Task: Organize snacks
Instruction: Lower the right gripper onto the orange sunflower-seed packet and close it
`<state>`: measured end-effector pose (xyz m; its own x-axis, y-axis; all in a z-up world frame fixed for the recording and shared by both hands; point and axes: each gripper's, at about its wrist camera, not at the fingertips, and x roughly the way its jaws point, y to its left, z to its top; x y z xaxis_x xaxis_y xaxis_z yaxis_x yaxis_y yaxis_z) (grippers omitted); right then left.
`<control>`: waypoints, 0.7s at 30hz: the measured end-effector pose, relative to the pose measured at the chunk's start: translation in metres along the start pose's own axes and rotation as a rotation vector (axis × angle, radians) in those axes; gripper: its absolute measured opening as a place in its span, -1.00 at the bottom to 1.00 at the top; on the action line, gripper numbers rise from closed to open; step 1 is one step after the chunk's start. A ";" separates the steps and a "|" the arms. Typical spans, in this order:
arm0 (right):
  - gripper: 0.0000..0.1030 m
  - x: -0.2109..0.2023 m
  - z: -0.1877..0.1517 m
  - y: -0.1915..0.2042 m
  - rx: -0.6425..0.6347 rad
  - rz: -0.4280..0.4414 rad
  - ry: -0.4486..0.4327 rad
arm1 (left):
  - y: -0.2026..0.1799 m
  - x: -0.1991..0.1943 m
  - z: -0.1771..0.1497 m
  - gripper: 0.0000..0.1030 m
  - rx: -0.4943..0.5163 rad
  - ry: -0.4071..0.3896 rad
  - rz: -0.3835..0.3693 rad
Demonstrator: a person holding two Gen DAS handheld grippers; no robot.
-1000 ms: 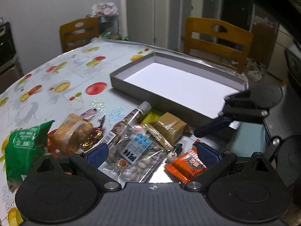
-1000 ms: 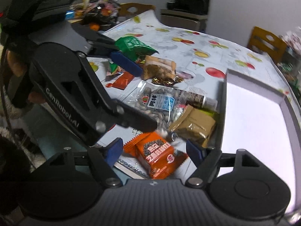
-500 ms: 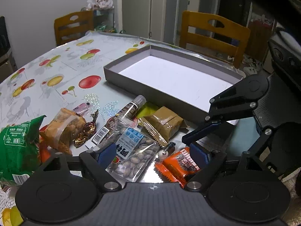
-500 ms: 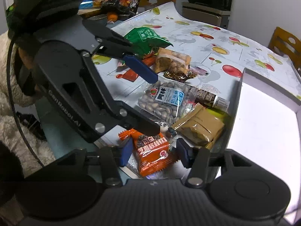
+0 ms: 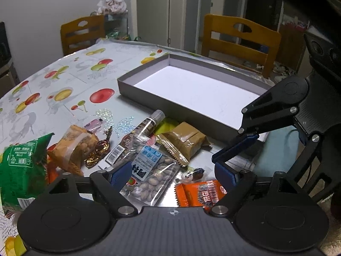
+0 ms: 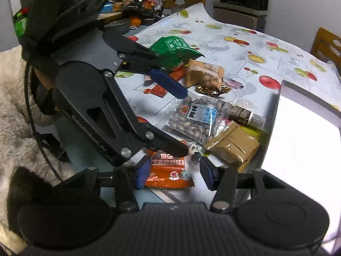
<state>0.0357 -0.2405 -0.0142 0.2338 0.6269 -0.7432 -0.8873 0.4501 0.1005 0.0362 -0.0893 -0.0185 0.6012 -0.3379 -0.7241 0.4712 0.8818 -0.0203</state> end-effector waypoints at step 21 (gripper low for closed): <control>-0.24 0.019 -0.011 0.018 -0.018 -0.055 -0.032 | 0.005 -0.006 -0.009 0.65 -0.006 -0.012 -0.041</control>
<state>0.0196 -0.2277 -0.0336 0.2944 0.6219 -0.7256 -0.8799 0.4727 0.0481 0.0288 -0.0798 -0.0201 0.5892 -0.3783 -0.7139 0.4918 0.8690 -0.0546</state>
